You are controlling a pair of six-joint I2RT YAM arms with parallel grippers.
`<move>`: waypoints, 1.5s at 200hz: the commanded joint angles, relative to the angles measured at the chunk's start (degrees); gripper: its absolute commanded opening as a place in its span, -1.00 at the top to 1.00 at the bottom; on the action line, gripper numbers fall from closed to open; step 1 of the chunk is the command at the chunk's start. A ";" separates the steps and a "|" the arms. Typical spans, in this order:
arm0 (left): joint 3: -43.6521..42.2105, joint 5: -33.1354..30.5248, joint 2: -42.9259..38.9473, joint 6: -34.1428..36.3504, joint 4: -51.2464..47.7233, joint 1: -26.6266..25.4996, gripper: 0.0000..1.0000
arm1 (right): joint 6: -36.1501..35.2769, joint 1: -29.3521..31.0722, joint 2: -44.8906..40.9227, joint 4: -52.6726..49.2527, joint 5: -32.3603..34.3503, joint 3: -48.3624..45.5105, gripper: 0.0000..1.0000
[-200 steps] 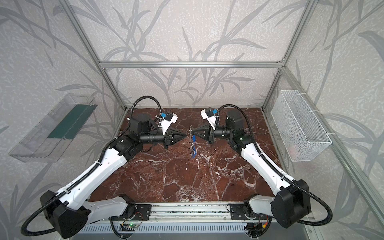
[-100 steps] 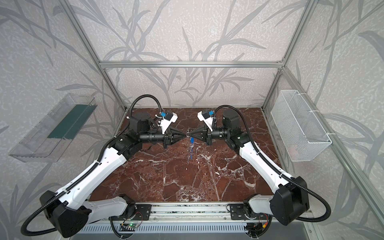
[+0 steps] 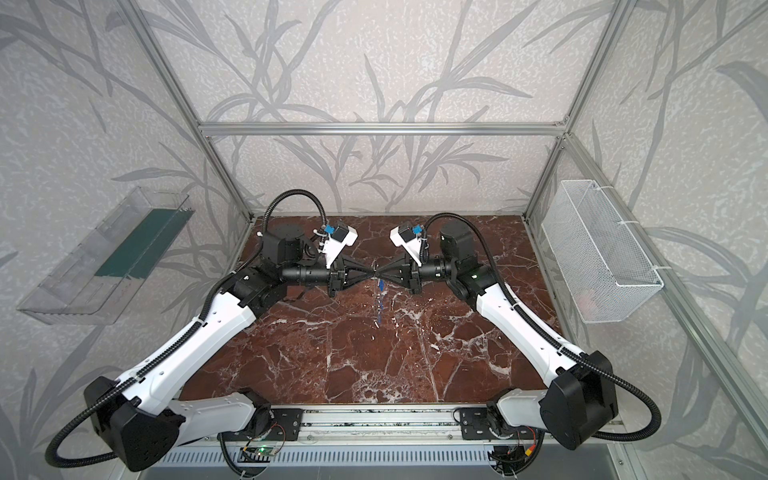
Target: Put the keys on the keyring
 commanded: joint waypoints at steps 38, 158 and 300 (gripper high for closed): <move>0.85 0.77 0.50 0.80 1.51 0.10 1.00 | 1.28 0.65 -1.38 3.29 0.70 0.81 0.97; -16.50 -10.49 -3.20 -22.71 53.93 -0.08 1.00 | 13.57 -1.78 -10.33 26.42 15.61 -15.81 0.43; -15.20 -5.45 -2.08 -23.28 52.62 -1.30 1.00 | 4.85 2.62 -14.66 22.52 25.46 -13.85 0.44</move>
